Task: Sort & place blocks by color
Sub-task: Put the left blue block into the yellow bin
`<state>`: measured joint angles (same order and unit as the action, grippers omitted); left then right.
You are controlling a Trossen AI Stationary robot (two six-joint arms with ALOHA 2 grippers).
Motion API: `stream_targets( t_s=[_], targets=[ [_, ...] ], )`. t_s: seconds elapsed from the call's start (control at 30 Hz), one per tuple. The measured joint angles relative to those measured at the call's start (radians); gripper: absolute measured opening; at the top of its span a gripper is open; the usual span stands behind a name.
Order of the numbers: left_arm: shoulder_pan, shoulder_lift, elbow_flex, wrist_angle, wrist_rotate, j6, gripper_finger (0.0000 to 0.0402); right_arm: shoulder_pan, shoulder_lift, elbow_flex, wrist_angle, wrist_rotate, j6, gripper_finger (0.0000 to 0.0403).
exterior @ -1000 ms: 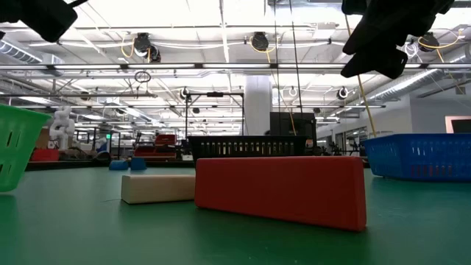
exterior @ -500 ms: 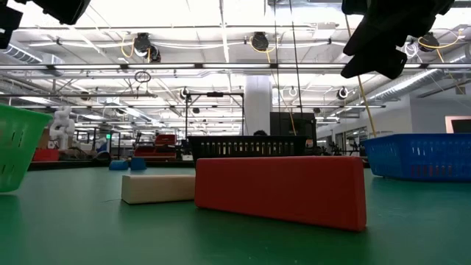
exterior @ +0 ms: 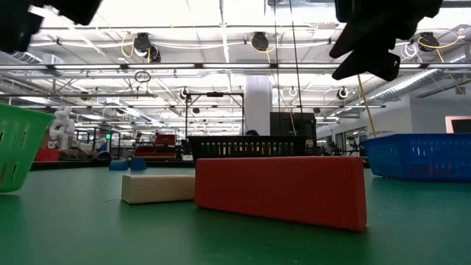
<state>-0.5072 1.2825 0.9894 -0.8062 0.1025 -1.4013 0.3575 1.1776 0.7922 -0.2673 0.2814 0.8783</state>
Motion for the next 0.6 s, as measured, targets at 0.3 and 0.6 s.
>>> stream_targets(
  t_s=[0.3, 0.6],
  targets=[
    [0.211, -0.052, 0.001, -0.013, -0.118, 0.282, 0.0113, -0.16, -0.098, 0.0, 0.009, -0.048, -0.042, 0.0171],
    [0.562, -0.044, 0.002, -0.056, -0.301, 0.629, 0.0113, -0.318, -0.171, 0.0, 0.012, -0.046, -0.105, 0.0171]
  ],
)
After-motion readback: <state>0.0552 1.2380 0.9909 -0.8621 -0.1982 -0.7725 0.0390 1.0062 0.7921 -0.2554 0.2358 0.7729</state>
